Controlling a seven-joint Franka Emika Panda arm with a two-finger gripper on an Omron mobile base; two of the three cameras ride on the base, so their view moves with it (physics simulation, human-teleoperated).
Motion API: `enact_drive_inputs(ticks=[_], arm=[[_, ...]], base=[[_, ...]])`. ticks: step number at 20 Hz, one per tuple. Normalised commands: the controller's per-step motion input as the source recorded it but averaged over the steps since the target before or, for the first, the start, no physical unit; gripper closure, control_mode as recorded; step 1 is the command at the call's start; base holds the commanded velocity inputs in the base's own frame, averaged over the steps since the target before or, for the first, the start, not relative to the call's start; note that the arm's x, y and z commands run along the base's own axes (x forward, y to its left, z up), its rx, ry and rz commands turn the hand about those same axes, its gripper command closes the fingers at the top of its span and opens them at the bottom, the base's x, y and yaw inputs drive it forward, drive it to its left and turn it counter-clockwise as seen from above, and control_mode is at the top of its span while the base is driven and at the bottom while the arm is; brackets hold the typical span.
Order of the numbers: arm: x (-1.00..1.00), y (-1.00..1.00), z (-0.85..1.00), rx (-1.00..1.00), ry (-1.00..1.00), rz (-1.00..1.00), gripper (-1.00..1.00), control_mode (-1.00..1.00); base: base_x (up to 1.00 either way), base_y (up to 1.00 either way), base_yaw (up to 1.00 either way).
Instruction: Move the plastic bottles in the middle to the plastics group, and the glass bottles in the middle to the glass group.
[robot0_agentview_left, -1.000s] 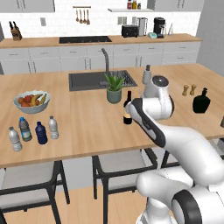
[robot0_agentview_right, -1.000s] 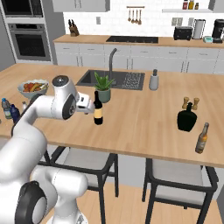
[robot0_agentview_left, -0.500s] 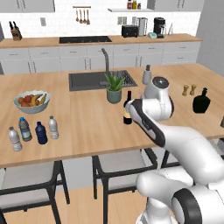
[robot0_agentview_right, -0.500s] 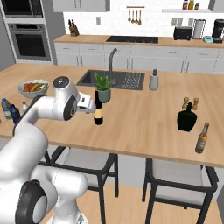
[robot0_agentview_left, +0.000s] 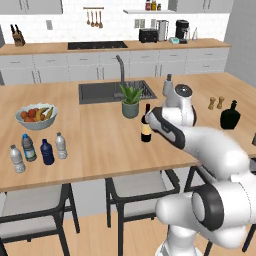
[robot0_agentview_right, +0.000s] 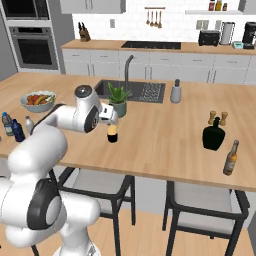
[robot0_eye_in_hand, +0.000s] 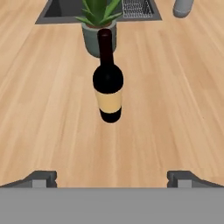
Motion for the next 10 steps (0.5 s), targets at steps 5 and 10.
enact_drive_inputs(ticks=[5,10], arm=[[0.40,-0.08,0.00,0.00,0.00,0.00,-1.00,-1.00],[0.33,0.02,0.00,0.00,0.00,0.00,-1.00,-1.00]], base=[[0.00,0.00,0.00],[0.00,0.00,0.00]])
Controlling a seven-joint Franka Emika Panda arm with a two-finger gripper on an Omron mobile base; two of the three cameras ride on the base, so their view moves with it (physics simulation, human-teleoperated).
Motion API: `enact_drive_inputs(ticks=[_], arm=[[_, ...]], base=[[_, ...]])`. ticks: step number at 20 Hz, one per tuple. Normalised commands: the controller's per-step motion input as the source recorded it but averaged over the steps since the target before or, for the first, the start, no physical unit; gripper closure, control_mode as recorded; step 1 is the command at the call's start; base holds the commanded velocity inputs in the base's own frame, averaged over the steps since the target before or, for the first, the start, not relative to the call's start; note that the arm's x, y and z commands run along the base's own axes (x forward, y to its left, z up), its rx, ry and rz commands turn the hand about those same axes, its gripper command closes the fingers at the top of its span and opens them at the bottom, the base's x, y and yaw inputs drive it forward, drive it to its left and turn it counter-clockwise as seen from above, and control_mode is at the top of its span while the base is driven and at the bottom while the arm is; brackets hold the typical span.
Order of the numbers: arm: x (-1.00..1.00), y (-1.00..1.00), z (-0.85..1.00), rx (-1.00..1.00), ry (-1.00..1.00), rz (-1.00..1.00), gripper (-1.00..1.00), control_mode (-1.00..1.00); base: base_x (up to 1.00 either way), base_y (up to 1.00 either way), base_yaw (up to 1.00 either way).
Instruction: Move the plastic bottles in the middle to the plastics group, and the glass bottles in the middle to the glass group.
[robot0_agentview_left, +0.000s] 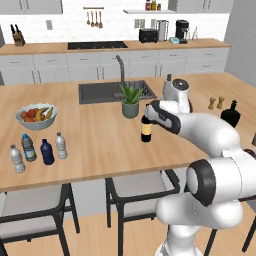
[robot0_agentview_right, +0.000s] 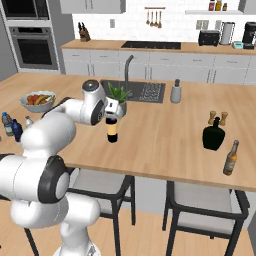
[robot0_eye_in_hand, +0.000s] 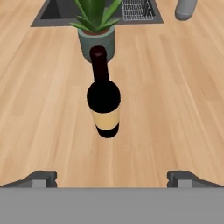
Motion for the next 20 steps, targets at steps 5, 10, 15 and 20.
enact_drive_inputs(ticks=[5,10,15,20], arm=[[0.11,0.21,-0.15,0.00,-0.02,-0.05,-1.00,-1.00],[0.08,0.09,-0.22,0.00,-0.02,-0.05,-1.00,-1.00],[0.24,0.00,-0.38,0.00,-0.04,0.00,-1.00,-1.00],[0.22,-0.03,-0.11,0.00,0.00,0.00,-1.00,-1.00]], base=[[0.00,0.00,0.00],[0.00,0.00,0.00],[0.00,0.00,0.00],[0.00,0.00,0.00]])
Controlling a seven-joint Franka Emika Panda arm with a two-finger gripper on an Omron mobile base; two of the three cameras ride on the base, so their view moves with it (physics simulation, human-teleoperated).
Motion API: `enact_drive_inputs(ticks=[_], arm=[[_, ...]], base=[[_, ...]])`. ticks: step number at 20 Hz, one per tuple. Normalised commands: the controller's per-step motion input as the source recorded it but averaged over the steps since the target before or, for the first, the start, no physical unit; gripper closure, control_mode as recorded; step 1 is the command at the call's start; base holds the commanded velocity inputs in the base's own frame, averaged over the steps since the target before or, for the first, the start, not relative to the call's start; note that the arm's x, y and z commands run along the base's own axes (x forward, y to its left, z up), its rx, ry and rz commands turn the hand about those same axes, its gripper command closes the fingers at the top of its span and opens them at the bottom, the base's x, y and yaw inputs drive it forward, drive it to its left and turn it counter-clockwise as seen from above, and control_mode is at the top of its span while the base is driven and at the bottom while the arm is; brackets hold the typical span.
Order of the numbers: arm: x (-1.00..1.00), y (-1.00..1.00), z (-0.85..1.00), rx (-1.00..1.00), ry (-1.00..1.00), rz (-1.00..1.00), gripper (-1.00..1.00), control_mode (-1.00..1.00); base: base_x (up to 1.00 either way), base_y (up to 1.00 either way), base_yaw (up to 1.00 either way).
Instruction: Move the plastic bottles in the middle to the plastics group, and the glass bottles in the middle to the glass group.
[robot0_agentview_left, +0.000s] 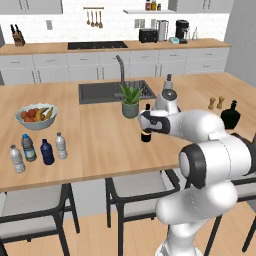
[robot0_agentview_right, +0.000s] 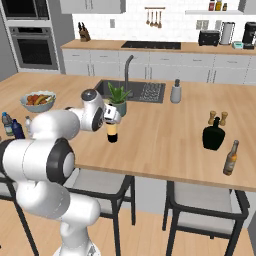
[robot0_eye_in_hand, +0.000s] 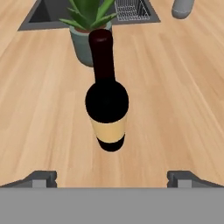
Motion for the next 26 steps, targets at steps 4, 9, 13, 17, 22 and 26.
enact_drive_inputs(ticks=[4,9,13,17,22,26], arm=[[0.13,-0.13,0.00,0.00,0.00,0.03,-1.00,-1.00],[0.22,-0.08,0.00,0.00,0.00,0.03,-1.00,-1.00],[0.04,-0.01,-0.01,0.00,0.02,0.01,-1.00,-1.00],[0.05,0.00,-0.16,0.00,0.01,0.00,-1.00,-1.00],[0.34,0.00,-0.16,0.00,0.00,0.00,-1.00,-1.00],[0.23,0.00,-0.05,0.00,0.00,0.00,-1.00,-1.00]], base=[[0.00,0.00,0.00],[0.00,0.00,0.00],[0.00,0.00,0.00],[0.00,0.00,0.00],[0.00,0.00,0.00],[0.00,0.00,0.00]])
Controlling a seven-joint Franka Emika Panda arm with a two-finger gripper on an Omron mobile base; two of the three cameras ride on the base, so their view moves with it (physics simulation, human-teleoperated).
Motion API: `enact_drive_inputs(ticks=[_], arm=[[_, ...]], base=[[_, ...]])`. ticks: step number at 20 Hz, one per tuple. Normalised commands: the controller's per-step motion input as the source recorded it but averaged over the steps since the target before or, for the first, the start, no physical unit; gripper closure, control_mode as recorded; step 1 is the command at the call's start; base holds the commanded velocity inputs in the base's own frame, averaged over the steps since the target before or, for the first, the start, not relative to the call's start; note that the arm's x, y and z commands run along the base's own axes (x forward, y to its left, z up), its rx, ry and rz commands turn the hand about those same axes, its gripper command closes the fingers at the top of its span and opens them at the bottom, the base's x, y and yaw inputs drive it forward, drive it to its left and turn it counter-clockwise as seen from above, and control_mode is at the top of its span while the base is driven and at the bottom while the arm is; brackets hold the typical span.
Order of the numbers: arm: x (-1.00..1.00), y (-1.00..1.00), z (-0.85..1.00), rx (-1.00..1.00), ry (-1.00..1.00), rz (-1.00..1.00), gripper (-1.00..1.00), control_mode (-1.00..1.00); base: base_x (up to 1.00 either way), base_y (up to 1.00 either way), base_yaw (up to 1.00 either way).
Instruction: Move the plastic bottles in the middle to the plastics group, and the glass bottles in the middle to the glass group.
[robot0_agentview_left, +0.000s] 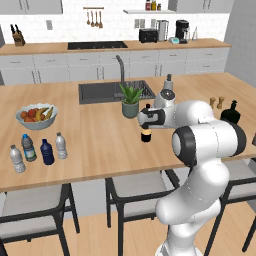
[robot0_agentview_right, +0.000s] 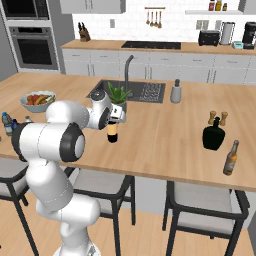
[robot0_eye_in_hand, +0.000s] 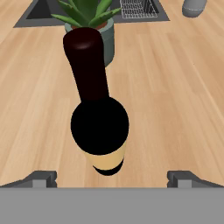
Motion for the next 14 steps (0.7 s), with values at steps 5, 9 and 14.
enact_drive_inputs(ticks=[5,9,14], arm=[[0.03,0.00,-0.05,0.00,0.04,0.00,-1.00,-1.00],[0.05,0.01,-0.04,0.00,0.02,0.02,-1.00,-1.00],[0.11,0.00,-0.05,0.00,0.00,0.03,-1.00,-1.00]], base=[[0.00,0.00,0.00],[0.00,0.00,0.00],[0.00,0.00,0.00]])
